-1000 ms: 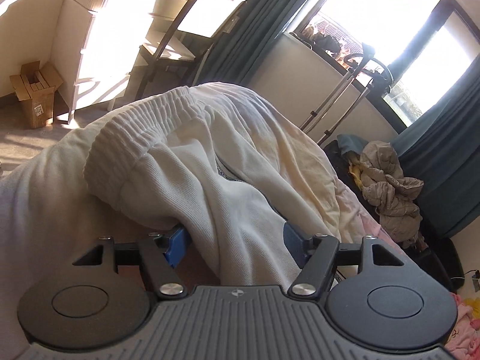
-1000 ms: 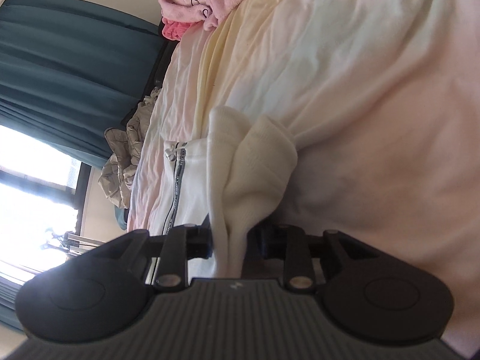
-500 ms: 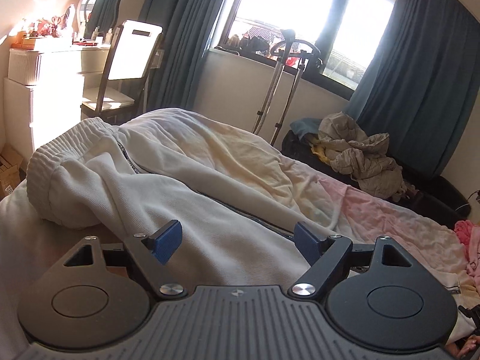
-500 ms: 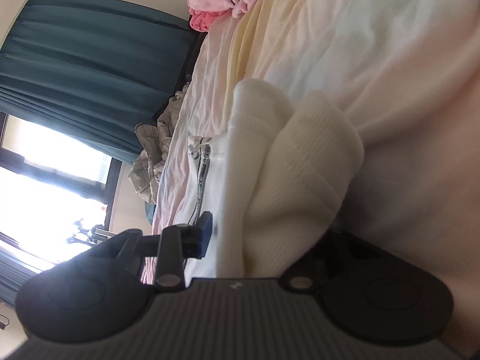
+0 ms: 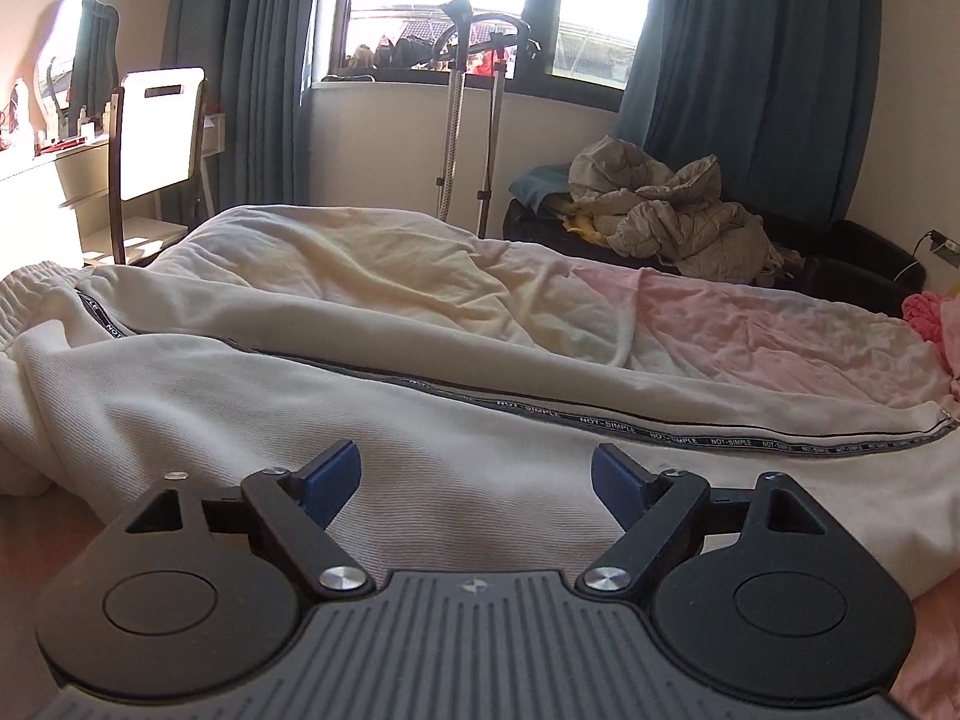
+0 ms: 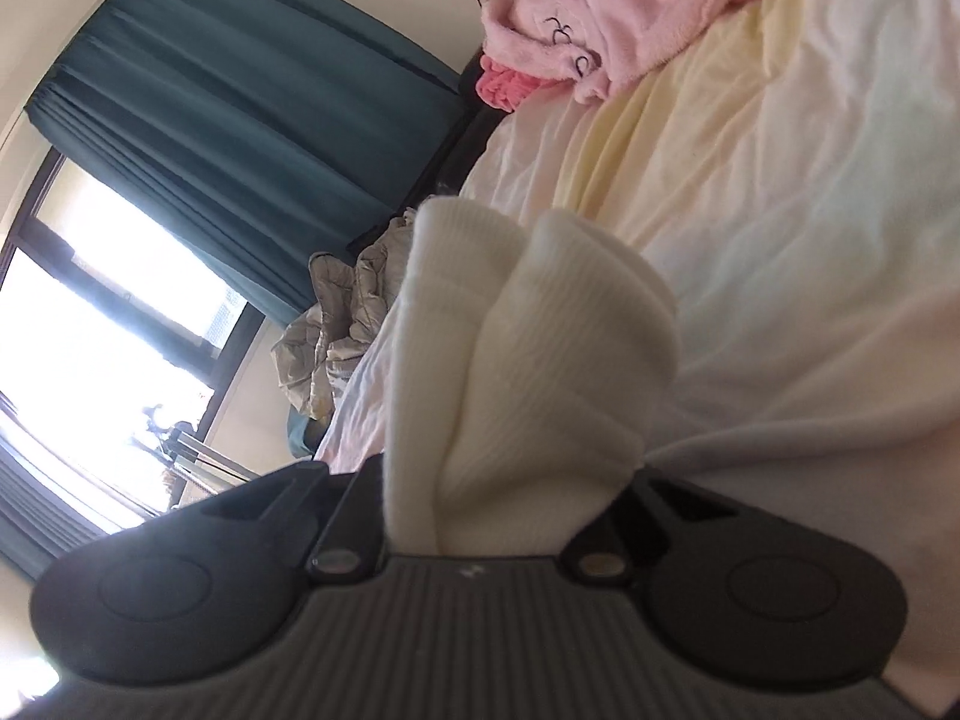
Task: Fold clothes
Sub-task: 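Lay the held leg end over the sweatpants with the right gripper and open it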
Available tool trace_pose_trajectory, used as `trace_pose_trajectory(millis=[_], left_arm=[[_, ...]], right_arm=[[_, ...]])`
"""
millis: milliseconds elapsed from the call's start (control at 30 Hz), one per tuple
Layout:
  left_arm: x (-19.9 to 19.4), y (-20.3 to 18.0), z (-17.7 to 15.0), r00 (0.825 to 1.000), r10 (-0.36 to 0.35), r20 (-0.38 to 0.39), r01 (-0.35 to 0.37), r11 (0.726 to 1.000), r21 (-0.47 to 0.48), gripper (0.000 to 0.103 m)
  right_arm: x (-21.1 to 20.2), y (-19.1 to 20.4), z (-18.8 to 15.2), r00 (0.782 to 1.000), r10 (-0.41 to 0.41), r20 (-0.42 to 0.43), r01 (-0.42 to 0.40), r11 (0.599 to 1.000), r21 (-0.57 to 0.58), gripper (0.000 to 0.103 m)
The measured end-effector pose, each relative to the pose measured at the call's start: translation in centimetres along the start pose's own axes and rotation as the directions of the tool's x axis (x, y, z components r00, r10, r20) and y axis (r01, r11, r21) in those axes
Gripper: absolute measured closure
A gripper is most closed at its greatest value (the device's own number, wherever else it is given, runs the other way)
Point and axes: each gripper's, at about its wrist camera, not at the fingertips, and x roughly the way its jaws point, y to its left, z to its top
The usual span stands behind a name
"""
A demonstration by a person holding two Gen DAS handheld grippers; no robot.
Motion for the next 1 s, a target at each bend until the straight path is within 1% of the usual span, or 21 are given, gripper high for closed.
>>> trace_pose_trajectory(millis=[67, 233, 400, 533, 600, 700, 833, 1000], left_arm=[[0.6, -0.5, -0.4, 1.0, -0.004, -0.013, 0.005, 1.0, 0.025, 0.016], [2.0, -1.4, -1.0, 0.999, -0.013, -0.046, 0.016, 0.998, 0.062, 0.014], [3.0, -2.1, -1.8, 0.997, 0.014, -0.081, -0.005, 0.994, 0.109, 0.013], [3.1, -2.0, -1.7, 0.995, 0.012, -0.097, -0.002, 0.995, 0.103, 0.013], [3.4, -2.0, -1.8, 0.994, 0.02, -0.111, -0.008, 0.994, 0.111, 0.013], [3.7, -2.1, -2.1, 0.993, 0.058, -0.108, -0.042, 0.989, 0.139, 0.013], [3.5, -1.9, -1.8, 0.992, 0.046, -0.115, -0.034, 0.994, 0.105, 0.013], [2.5, -1.8, -1.1, 0.995, 0.003, -0.104, 0.003, 0.998, 0.061, 0.013]], right_arm=[[-0.4, 1.1, 0.1, 1.0, 0.0, 0.019, 0.001, 0.999, -0.041, 0.093], [-1.1, 2.2, 0.5, 0.999, 0.008, 0.043, -0.007, 1.0, -0.024, 0.094], [-1.4, 3.3, 0.4, 0.998, -0.007, 0.061, 0.011, 0.998, -0.064, 0.094], [-1.7, 4.1, 0.4, 0.997, -0.019, 0.075, 0.026, 0.995, -0.095, 0.094], [-1.9, 4.7, 0.3, 0.996, -0.022, 0.084, 0.031, 0.993, -0.113, 0.094], [-2.3, 6.1, -0.2, 0.994, -0.004, 0.108, 0.021, 0.987, -0.159, 0.094], [-2.9, 8.0, -0.9, 0.99, 0.022, 0.138, 0.009, 0.976, -0.22, 0.094], [-3.7, 10.3, -1.8, 0.983, 0.057, 0.174, -0.004, 0.955, -0.295, 0.094]])
